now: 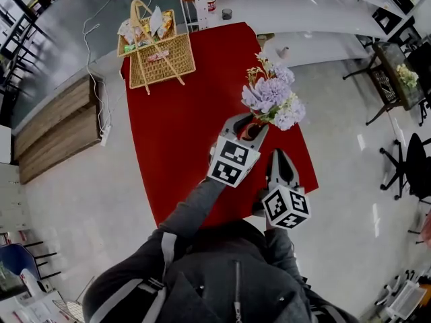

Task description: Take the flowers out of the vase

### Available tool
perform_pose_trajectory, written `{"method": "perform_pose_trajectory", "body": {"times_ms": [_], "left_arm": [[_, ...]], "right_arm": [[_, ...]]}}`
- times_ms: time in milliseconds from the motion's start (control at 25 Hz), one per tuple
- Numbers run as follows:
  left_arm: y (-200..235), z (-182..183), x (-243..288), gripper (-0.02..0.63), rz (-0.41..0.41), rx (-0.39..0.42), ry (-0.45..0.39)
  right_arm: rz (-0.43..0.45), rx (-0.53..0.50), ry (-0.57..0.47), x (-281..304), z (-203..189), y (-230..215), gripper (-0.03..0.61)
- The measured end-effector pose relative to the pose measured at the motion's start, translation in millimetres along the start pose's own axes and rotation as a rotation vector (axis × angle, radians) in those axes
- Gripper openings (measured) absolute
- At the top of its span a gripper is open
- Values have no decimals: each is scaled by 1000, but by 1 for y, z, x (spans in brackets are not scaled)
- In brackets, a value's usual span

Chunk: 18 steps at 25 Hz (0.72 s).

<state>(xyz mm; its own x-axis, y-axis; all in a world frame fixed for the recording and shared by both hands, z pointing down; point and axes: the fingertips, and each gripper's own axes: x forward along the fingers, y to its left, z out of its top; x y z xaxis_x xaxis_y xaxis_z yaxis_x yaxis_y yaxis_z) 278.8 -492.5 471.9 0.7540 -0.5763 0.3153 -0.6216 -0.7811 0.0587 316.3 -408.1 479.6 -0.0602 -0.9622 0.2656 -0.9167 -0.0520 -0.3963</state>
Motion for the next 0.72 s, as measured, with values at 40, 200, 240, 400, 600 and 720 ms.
{"method": "perform_pose_trajectory", "body": {"times_ms": [40,200,240,400,600,720], "left_arm": [[0,0,1,138,-1,0,-3],[-2,0,4,100,-9,4,-5],[-3,0,4,91,-11,4,-5],[-3,0,3,66,-14,0,-8],[-2,1,3,51,-15,-6,-9],[-2,3,2,46,-10,-9,-19]], "right_arm": [[-2,1,1,0,0,-1,15],[-9,6,1,2,0,-5,15],[-10,7,2,2,-1,-6,14],[-11,5,8,1,-3,-6,15],[-10,5,14,0,-4,-6,15],[-9,8,12,-2,-6,-7,15]]}}
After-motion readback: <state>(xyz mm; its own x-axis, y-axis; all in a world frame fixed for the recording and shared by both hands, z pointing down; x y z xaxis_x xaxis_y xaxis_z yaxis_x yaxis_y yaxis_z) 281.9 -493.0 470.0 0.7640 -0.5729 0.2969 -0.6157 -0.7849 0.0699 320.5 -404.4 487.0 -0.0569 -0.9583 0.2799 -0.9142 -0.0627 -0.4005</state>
